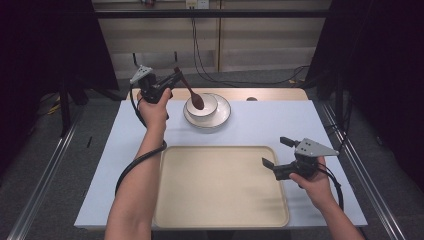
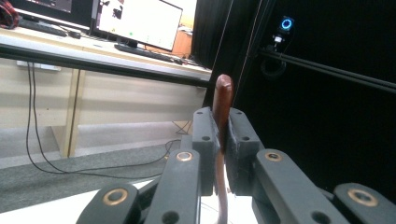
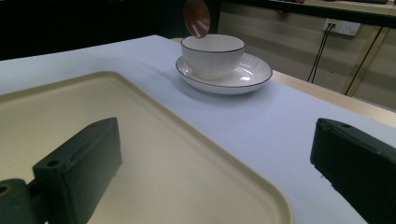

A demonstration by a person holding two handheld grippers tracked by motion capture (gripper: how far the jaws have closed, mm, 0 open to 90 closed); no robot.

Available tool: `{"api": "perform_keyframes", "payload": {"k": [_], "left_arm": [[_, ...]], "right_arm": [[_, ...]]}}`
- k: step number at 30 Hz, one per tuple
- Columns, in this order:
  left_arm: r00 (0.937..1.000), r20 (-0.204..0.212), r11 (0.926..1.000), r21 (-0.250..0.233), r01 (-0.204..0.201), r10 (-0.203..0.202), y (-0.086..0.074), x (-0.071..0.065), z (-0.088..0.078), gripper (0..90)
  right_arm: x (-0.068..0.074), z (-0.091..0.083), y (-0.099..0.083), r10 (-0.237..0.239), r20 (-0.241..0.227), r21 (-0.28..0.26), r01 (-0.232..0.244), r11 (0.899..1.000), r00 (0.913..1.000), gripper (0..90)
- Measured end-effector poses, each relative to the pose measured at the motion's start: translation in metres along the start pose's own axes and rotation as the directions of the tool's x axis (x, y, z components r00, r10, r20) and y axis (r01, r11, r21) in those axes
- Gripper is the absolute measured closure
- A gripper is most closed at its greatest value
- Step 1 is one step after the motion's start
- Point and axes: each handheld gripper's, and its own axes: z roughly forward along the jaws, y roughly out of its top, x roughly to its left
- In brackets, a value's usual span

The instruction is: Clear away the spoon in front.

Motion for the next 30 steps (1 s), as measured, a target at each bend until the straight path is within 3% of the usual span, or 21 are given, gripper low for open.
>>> {"api": "perform_keyframes", "payload": {"k": [1,3,4,7,8,9,13,15,16,17,20,21,23,28,30], "left_arm": [[0.9997,0.014,0.9992,0.033,-0.022,0.021,0.002,0.002,-0.003,83.7],[0.9999,0.013,0.9999,0.017,0.001,-0.001,0.002,0.0,-0.003,83.7],[0.9996,0.019,0.9993,0.031,-0.019,0.019,0.003,0.002,-0.005,83.7],[0.9997,0.021,0.9994,0.032,-0.014,0.013,0.004,0.001,-0.007,83.7],[0.9996,0.019,0.9997,0.01,0.021,-0.021,0.004,-0.002,-0.006,83.8],[0.9995,0.027,0.9993,0.034,-0.016,0.015,0.004,0.0,-0.009,83.8],[0.9989,0.045,0.9993,0.032,-0.018,0.016,0.006,-0.001,-0.012,83.8],[0.9987,0.051,0.9997,0.025,0.0,-0.001,0.006,-0.003,-0.013,83.8],[0.9983,0.056,0.9992,0.037,-0.016,0.014,0.006,-0.002,-0.014,83.8],[0.9979,0.064,0.9996,0.027,0.007,-0.009,0.006,-0.004,-0.015,83.8],[0.9969,0.078,0.9996,0.028,0.003,-0.005,0.006,-0.004,-0.018,83.8],[0.9961,0.086,0.9986,0.048,-0.022,0.018,0.006,-0.003,-0.02,83.8],[0.9963,0.086,0.9992,0.039,-0.002,-0.002,0.006,-0.004,-0.022,83.8],[0.9921,0.125,0.9981,0.06,-0.016,0.009,0.006,-0.005,-0.027,83.8],[0.9931,0.117,0.9983,0.057,-0.005,-0.001,0.005,-0.007,-0.028,83.8]], "right_arm": [[0.0,0.0,0.0,-0.008,-0.003,-0.002,0.008,1.0,1.0,1.1],[0.0,0.0,0.0,-0.001,-0.016,-0.009,0.001,1.0,0.9999,0.9],[0.0,0.0,0.0,0.007,-0.023,-0.011,-0.007,1.0,0.9997,0.9],[0.0,0.0,0.0,0.014,-0.037,-0.011,-0.014,1.0,0.9992,0.8],[0.0,0.0,0.0,0.015,-0.032,-0.009,-0.015,1.0,0.9994,0.8],[0.0,0.0,0.0,0.015,-0.032,-0.009,-0.015,1.0,0.9994,0.8],[0.0,0.0,0.0,0.015,-0.034,-0.012,-0.016,1.0,0.9993,0.7],[0.0,0.0,0.0,0.017,-0.034,-0.011,-0.018,1.0,0.9993,0.6],[0.0,0.0,0.0,0.017,-0.034,-0.011,-0.018,1.0,0.9993,0.6],[0.0,0.001,0.0,0.018,-0.036,-0.012,-0.019,1.0,0.9992,0.4],[0.0,0.0,0.0,0.019,-0.038,-0.012,-0.019,1.0,0.9991,0.3],[0.0,0.0,0.0,0.019,-0.035,-0.012,-0.019,1.0,0.9992,0.3],[0.0,0.0,0.0,0.019,-0.04,-0.012,-0.019,1.0,0.999,0.3],[0.001,0.0,0.0,0.021,-0.04,-0.011,-0.021,1.0,0.999,0.4],[0.0,0.0,0.0,0.019,-0.04,-0.01,-0.02,1.0,0.999,0.3]]}}
